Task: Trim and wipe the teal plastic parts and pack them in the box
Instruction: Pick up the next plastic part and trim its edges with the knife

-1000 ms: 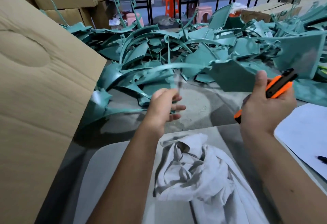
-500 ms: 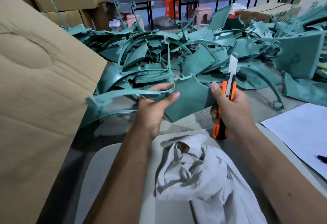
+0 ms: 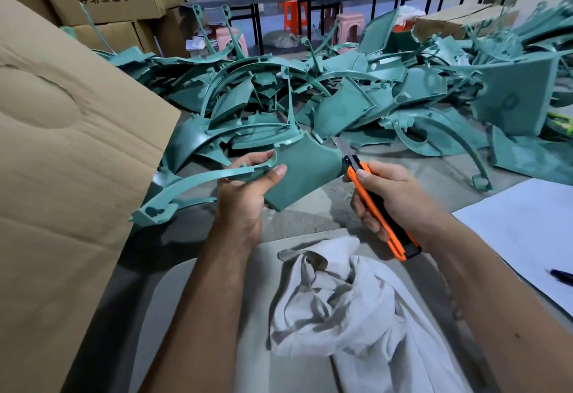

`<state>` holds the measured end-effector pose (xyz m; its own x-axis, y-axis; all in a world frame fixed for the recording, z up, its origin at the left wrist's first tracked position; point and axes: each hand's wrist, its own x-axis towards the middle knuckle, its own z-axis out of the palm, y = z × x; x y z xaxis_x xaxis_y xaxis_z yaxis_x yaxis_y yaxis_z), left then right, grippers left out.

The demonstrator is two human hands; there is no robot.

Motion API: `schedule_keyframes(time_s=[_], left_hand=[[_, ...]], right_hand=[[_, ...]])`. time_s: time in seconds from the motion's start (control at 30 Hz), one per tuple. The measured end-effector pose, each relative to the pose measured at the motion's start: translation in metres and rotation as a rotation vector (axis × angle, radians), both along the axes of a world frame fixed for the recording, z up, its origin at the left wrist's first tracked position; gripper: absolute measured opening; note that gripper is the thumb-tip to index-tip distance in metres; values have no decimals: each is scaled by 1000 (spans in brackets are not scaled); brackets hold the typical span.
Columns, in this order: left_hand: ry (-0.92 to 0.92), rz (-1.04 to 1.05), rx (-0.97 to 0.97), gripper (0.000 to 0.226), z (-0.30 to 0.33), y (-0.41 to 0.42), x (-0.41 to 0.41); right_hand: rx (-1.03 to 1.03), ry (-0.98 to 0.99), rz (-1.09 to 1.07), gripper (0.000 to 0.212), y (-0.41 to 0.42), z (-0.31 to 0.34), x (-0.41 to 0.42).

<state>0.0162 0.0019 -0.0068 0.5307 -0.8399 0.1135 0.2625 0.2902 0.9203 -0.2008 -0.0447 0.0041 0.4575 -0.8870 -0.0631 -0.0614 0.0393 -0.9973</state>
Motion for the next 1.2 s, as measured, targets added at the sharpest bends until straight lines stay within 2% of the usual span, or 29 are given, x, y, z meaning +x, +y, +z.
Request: schedule_keyframes(time_s=[0.13, 0.27, 0.37, 0.47, 0.57, 0.67, 0.77, 0.83, 0.9, 1.1, 1.2], left_hand=[[-56, -1, -39, 34, -2, 1, -2], [-45, 45, -29, 31, -7, -1, 6], [-124, 57, -53, 27, -7, -2, 6], [-221, 57, -79, 29, -8, -2, 3], [-244, 72, -90, 30, -10, -2, 5], [-211, 86, -97, 30, -8, -2, 7], [-304, 99, -114, 32, -6, -1, 5], [-424, 81, -168, 38, -3, 1, -2], [-478, 79, -223, 42, -2, 2, -8], [-516, 38, -298, 40, -2, 2, -12], [-518, 21, -268, 26, -7, 0, -5]], right_hand=[[105, 19, 52, 25, -9, 1, -13], [86, 208, 21, 25, -11, -8, -12], [-14, 34, -65, 25, -9, -9, -5], [-4, -87, 0, 25, -7, -6, -1], [53, 44, 33, 25, -12, -10, -7], [40, 207, -25, 26, -15, -17, -10], [-116, -25, -134, 11, -11, -15, -3], [-181, -221, -97, 7, -5, -10, 3], [-200, -302, -19, 9, 1, -6, 7], [-204, -185, 85, 11, 6, 1, 2], [-160, -60, 110, 20, 1, 1, -7]])
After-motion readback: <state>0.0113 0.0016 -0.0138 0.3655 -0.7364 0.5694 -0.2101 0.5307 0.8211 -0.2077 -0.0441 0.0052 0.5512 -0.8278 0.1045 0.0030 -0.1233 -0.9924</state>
